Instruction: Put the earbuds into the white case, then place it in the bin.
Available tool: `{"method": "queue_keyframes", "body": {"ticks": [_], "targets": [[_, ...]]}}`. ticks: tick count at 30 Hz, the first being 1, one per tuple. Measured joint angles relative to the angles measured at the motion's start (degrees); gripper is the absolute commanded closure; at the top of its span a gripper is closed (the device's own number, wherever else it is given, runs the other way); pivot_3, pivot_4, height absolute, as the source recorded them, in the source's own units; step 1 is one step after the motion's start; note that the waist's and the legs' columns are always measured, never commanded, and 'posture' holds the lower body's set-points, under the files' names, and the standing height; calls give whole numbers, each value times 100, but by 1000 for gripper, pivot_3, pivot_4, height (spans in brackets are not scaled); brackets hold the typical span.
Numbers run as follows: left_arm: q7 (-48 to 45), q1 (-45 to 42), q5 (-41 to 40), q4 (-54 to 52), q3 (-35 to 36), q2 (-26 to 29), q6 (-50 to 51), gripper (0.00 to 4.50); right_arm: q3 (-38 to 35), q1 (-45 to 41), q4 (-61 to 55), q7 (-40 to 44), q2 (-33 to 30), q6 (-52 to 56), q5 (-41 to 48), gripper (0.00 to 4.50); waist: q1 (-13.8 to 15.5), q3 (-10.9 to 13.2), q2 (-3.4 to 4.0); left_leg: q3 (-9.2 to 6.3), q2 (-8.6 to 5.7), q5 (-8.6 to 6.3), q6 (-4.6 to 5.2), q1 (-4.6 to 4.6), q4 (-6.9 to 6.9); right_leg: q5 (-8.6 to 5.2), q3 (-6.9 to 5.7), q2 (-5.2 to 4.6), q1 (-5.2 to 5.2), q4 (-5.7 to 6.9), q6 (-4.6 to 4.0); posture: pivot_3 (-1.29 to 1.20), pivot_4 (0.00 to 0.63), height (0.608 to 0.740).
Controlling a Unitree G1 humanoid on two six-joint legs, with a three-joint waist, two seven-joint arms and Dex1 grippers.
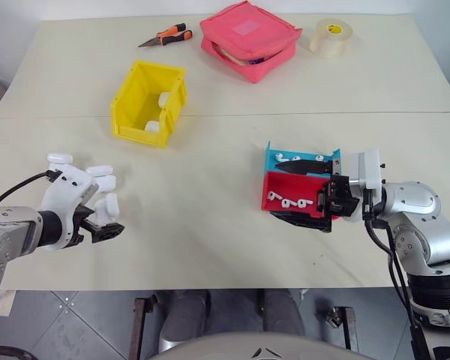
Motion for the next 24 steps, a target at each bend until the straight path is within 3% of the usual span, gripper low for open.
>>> {"method": "queue_keyframes", "body": {"ticks": [4,9,16,19,24], "targets": [[-197,0,2,7,-236,242,-418,33,11,2,-7,-19,11,-7,-1,0,0,3,-5,0,0,0,0,-1,0,0,0,0,0,-3,0,0,150,740],[-929,318,274,448,-414,1124,-1793,33,12,51,-52,-94,67,-33,-6,0,-43,6,-6,1,1,-1,-1,-1,-4,-1,-2,0,-3,-12,-1,0,150,740],[-1593,112,740,1382,-813,1348,-3437,33,14,126,-143,-213,145,-48,-32,0,-69,7,-8,0,1,-1,0,-5,-6,0,-5,0,-2,-10,-1,0,150,740],[-1576,48,840,1590,-871,1320,-3442,33,11,166,-170,-240,149,-52,-41,0,-77,7,-8,1,0,-2,1,-5,-6,0,-5,1,-3,-8,0,0,150,740],[-1100,81,614,1145,-286,672,-2271,33,-3,295,-182,-274,144,-52,-42,0,-77,8,-8,0,1,-2,2,-5,2,0,-3,3,-4,10,0,0,150,740]]}}
